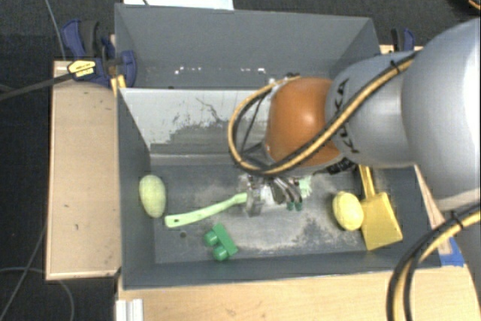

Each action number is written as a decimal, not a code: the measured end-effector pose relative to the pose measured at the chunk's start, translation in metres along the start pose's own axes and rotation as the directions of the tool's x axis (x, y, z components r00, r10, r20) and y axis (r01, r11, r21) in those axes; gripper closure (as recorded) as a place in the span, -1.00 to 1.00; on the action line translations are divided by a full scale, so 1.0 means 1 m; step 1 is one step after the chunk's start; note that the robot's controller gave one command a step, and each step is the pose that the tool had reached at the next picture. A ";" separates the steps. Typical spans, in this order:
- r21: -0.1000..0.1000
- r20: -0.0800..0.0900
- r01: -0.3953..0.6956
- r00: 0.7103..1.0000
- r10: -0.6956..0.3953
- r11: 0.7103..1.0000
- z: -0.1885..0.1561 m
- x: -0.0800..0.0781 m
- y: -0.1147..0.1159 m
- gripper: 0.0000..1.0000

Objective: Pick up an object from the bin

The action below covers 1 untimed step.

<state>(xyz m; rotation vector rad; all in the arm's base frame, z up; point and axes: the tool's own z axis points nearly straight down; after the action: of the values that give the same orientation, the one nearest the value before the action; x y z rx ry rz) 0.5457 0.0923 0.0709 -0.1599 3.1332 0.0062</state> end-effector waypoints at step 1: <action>0.000 -0.011 -0.003 1.000 0.003 1.000 -0.016 0.003 0.000 1.00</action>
Offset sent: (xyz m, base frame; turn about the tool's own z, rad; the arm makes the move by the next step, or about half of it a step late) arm -0.0022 -0.0004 0.0265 0.0016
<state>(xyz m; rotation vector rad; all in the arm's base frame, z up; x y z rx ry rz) 0.5426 0.0919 0.0867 -0.1565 3.1443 0.0046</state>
